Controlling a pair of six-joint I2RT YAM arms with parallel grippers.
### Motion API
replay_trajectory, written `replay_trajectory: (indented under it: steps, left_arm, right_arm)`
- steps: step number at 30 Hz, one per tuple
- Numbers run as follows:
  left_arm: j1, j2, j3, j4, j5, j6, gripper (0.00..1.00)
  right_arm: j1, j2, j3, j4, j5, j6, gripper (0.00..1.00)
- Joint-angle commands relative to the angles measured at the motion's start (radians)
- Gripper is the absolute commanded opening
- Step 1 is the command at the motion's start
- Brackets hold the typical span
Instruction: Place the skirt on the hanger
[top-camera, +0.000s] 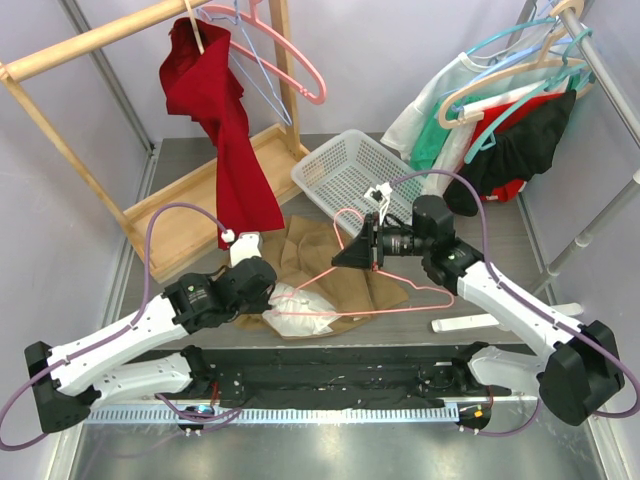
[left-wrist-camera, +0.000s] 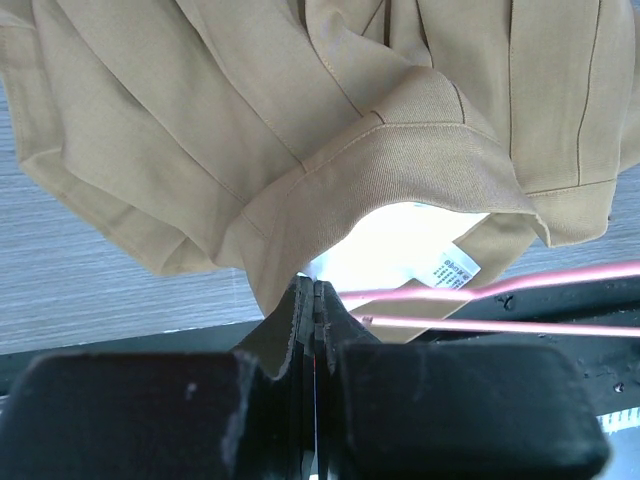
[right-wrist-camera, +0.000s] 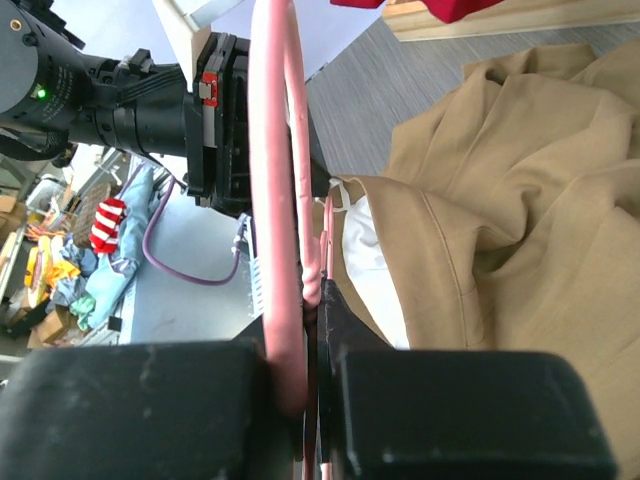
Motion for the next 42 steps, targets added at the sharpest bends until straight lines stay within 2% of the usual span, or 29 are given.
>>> replay_trajectory:
  steps: [1, 7, 13, 18, 22, 29, 30, 31, 33, 34, 35, 40, 42]
  left_arm:
    - [0.004, -0.022, -0.002, 0.000, -0.031, -0.019, 0.00]
    - [0.004, -0.031, -0.007, -0.001, -0.031, -0.022, 0.00]
    - [0.004, -0.048, -0.016, -0.017, -0.038, -0.036, 0.00]
    - [0.004, -0.048, -0.019, -0.021, -0.049, -0.039, 0.00]
    - [0.004, -0.037, -0.020, -0.021, -0.043, -0.030, 0.00]
    - [0.004, -0.011, -0.057, 0.100, 0.138, 0.050, 0.00]
    - [0.004, -0.005, -0.063, 0.115, 0.155, 0.056, 0.02]
    - [0.004, 0.011, -0.072, 0.132, 0.169, 0.060, 0.09]
    - [0.004, 0.028, -0.083, 0.137, 0.172, 0.062, 0.16]
    - [0.004, 0.033, -0.094, 0.147, 0.173, 0.068, 0.29]
    - [0.004, 0.042, -0.099, 0.152, 0.173, 0.067, 0.33]
    - [0.003, 0.065, -0.129, 0.198, 0.186, 0.073, 0.44]
    - [0.003, 0.093, -0.135, 0.215, 0.186, 0.077, 0.45]
  right_arm:
    - [0.025, -0.002, -0.044, 0.194, -0.003, 0.078, 0.01]
    - [0.082, 0.058, -0.081, 0.343, 0.059, 0.124, 0.01]
    - [0.107, 0.084, -0.104, 0.383, 0.149, 0.104, 0.01]
    - [0.107, 0.063, -0.066, 0.169, 0.156, -0.018, 0.01]
    - [0.105, -0.013, -0.049, 0.027, 0.149, -0.095, 0.01]
    - [0.087, -0.100, -0.031, -0.174, 0.175, -0.155, 0.01]
    - [0.088, -0.104, -0.029, -0.207, 0.184, -0.163, 0.01]
    - [0.085, -0.110, -0.023, -0.226, 0.206, -0.178, 0.01]
    - [0.085, -0.127, -0.014, -0.269, 0.229, -0.192, 0.01]
    - [0.085, -0.133, -0.008, -0.284, 0.243, -0.201, 0.01]
    - [0.082, -0.136, -0.002, -0.302, 0.276, -0.215, 0.01]
    - [0.081, -0.149, 0.047, -0.421, 0.369, -0.260, 0.01]
    - [0.078, -0.147, 0.060, -0.447, 0.393, -0.270, 0.01]
